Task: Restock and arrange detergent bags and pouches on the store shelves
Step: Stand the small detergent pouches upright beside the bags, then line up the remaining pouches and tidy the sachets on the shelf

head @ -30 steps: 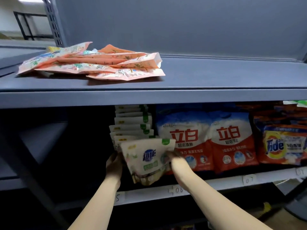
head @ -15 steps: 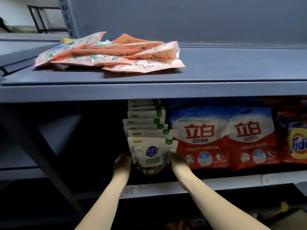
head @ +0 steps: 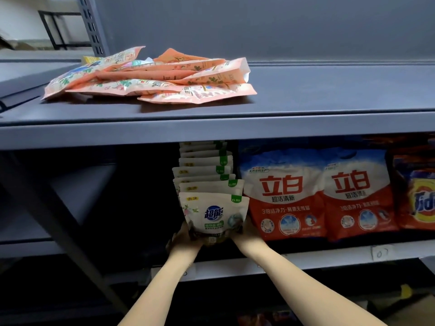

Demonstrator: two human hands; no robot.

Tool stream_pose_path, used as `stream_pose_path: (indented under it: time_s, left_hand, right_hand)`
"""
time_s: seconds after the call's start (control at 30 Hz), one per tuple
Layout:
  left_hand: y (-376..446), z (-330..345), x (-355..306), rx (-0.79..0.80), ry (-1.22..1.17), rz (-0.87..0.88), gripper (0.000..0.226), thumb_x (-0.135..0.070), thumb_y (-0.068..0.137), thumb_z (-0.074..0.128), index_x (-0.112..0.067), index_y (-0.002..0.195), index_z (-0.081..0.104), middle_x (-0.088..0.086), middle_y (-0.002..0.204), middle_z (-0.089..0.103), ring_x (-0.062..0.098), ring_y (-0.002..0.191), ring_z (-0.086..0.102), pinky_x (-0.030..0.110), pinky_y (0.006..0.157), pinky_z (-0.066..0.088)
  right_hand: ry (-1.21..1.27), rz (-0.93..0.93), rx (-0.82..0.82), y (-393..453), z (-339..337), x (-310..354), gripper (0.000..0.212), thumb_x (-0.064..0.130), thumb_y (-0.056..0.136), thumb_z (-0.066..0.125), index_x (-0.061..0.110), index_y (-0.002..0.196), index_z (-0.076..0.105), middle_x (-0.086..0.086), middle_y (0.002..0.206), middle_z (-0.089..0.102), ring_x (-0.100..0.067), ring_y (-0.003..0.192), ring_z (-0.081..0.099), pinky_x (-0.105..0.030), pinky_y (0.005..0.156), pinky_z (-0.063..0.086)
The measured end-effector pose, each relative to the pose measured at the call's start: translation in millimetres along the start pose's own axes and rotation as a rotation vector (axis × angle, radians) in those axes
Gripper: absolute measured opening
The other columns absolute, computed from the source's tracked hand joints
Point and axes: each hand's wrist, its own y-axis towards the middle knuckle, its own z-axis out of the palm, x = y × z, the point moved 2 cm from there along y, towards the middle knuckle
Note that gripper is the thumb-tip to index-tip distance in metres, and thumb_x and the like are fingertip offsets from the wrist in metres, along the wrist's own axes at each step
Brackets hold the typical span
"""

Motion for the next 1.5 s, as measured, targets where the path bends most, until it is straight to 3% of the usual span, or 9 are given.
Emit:
stream_pose_path:
  time_s: [0.17,0.37,0.53,0.73,0.83,0.93,1.17,1.33,1.5]
  left_hand:
    - [-5.7,-5.0,0.3,-0.057,0.052,-0.004,0.072,-0.045,0.063,0.081,-0.026,0.122,0.046,0.002,0.123,0.061,0.027,0.115,0.056,0.041,0.095,0.048]
    - [-19.8,-15.8,-7.2,-0.124,0.092,0.004,0.041,-0.039,0.077,0.073,-0.026,0.102,0.042,0.001,0.111,0.064,0.017,0.089,0.059,0.027,0.070,0.045]
    - [-47.6,-34.4,-31.7,-0.184,0.374,-0.033,0.052,-0.045,0.086,0.059,-0.019,0.128,0.045,0.000,0.108,0.059,0.021,0.096,0.059,0.035,0.086,0.051]
    - [-97.6,-57.5,-82.2,-0.190,0.522,0.014,0.034,-0.044,0.088,0.051,-0.018,0.110,0.052,0.006,0.115,0.060,0.026,0.102,0.057,0.035,0.091,0.047]
    - [-122.0,-68.1,-113.8,-0.190,0.566,0.083,0.039,-0.045,0.090,0.049,-0.017,0.117,0.051,0.004,0.121,0.057,0.025,0.107,0.055,0.036,0.093,0.046]
    - [-144.1,-85.0,-146.4,-0.186,0.568,0.171,0.038,-0.049,0.089,0.048,-0.022,0.115,0.053,-0.001,0.119,0.058,0.022,0.107,0.054,0.041,0.099,0.042]
    - [-184.2,-150.5,-228.8,-0.368,0.472,0.378,0.030,-0.053,0.084,0.054,-0.025,0.078,0.063,-0.008,0.080,0.064,0.013,0.077,0.059,0.029,0.068,0.048]
    - [-186.2,-205.2,-274.1,-0.623,0.329,0.483,0.030,-0.035,0.085,0.053,-0.011,0.069,0.063,0.006,0.073,0.064,0.028,0.080,0.059,0.033,0.072,0.046]
    - [-156.0,-253.5,-293.2,-0.718,0.200,0.459,0.023,-0.029,0.083,0.049,-0.011,0.075,0.061,0.003,0.083,0.064,0.025,0.084,0.056,0.035,0.073,0.045]
  right_hand:
    - [-0.086,-0.116,-0.103,-7.0,-14.9,3.3,0.044,0.012,0.093,0.056,0.012,0.134,0.041,-0.010,0.134,0.053,-0.025,0.120,0.053,-0.026,0.096,0.043]
    - [-0.274,-0.191,-0.099,-19.7,-42.2,12.5,0.055,0.030,0.091,0.060,0.014,0.139,0.037,-0.009,0.128,0.057,-0.025,0.107,0.060,-0.033,0.089,0.050]
    - [-0.412,-0.218,-0.002,-36.6,-62.4,24.3,0.053,0.043,0.091,0.057,0.017,0.134,0.042,-0.007,0.116,0.062,-0.022,0.098,0.061,-0.033,0.080,0.052]
    - [-0.583,-0.308,-0.040,-65.8,-90.8,48.4,0.043,0.040,0.086,0.059,0.016,0.119,0.047,-0.009,0.114,0.062,-0.027,0.099,0.060,-0.031,0.073,0.047]
    - [-0.682,-0.347,-0.076,-81.4,-105.4,66.3,0.027,0.038,0.085,0.053,0.019,0.103,0.046,-0.008,0.109,0.063,-0.026,0.092,0.059,-0.031,0.067,0.041]
    - [-0.733,-0.429,-0.118,-98.0,-120.1,93.8,0.041,0.046,0.088,0.051,0.018,0.118,0.051,-0.005,0.119,0.060,-0.025,0.103,0.057,-0.032,0.072,0.042]
    - [-0.665,-0.589,-0.052,-135.9,-149.3,171.6,0.030,0.054,0.086,0.055,0.033,0.105,0.063,0.008,0.105,0.068,-0.015,0.097,0.062,-0.033,0.078,0.052]
    - [-0.499,-0.724,0.011,-158.3,-162.1,228.9,0.026,0.050,0.086,0.058,0.029,0.098,0.067,0.003,0.101,0.068,-0.016,0.092,0.063,-0.038,0.084,0.054]
    - [-0.324,-0.844,-0.118,-154.5,-166.4,285.7,0.021,0.038,0.087,0.059,0.021,0.078,0.067,-0.002,0.078,0.072,-0.019,0.075,0.068,-0.038,0.078,0.056]
